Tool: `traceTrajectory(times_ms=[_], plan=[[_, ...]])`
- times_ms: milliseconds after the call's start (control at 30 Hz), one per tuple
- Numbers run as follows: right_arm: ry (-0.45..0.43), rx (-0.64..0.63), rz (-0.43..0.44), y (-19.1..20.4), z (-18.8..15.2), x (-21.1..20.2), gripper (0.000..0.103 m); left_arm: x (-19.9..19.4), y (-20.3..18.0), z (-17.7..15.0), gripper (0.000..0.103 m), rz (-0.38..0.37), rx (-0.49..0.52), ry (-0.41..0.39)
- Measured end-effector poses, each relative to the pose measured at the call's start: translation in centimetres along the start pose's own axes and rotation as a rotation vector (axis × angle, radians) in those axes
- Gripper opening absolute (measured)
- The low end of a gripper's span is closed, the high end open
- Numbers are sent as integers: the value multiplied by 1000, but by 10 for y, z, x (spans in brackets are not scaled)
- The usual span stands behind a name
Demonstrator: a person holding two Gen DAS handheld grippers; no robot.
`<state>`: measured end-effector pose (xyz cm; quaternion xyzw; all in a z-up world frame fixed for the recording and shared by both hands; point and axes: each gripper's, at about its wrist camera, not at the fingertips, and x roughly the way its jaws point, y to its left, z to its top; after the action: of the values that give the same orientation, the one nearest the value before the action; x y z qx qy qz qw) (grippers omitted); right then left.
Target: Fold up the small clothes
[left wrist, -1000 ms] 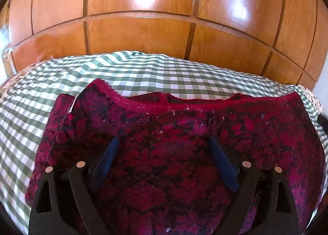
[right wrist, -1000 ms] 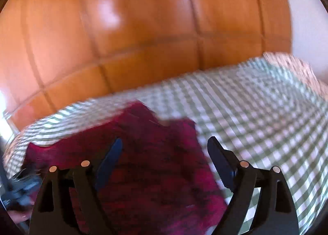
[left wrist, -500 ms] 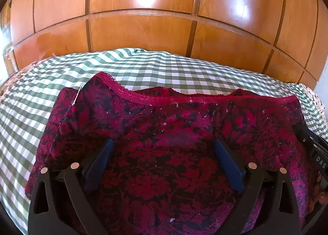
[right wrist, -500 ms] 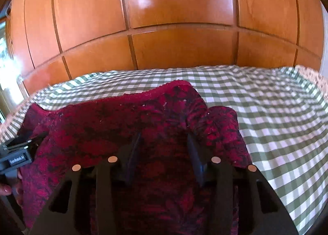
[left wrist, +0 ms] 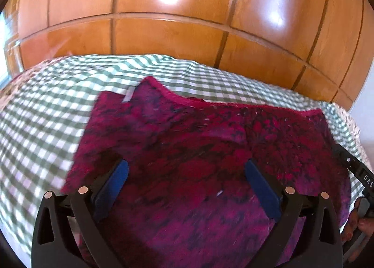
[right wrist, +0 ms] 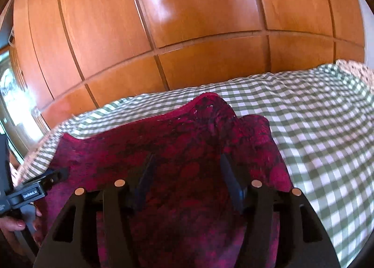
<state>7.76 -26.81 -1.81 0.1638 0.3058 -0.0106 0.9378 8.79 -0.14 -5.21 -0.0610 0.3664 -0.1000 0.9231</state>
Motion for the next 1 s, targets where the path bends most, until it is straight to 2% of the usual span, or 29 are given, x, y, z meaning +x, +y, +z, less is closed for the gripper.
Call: traceTrajectory(times_ms=[67, 133, 233, 333, 400, 500, 633, 700, 867, 1000], plan=[[-10, -7, -3, 2, 1, -10, 57, -10, 11, -2, 99, -8, -3, -11], [-17, -19, 3, 6, 0, -21, 52, -18, 21, -5, 99, -14, -2, -17], [3, -22, 17, 11, -8, -32, 42, -29, 41, -9, 99, 41, -35, -40], [39, -34, 29, 16, -18, -36, 28, -28, 67, -17, 99, -5, -130, -7], [69, -58, 32, 22, -26, -35, 16, -21, 79, -23, 99, -15, -165, 44], [109, -72, 66, 30, -39, -38, 9, -15, 86, -31, 99, -44, -193, 78], [120, -117, 78, 38, -48, -42, 8, -7, 94, -41, 99, -104, -242, 109], [136, -128, 74, 39, -52, -39, 5, -4, 95, -41, 99, -121, -232, 109], [168, -77, 111, 33, -54, -32, 4, 0, 99, -40, 99, -168, -209, 102], [183, -86, 129, 36, -57, -30, 4, 1, 106, -38, 99, -200, -235, 99]])
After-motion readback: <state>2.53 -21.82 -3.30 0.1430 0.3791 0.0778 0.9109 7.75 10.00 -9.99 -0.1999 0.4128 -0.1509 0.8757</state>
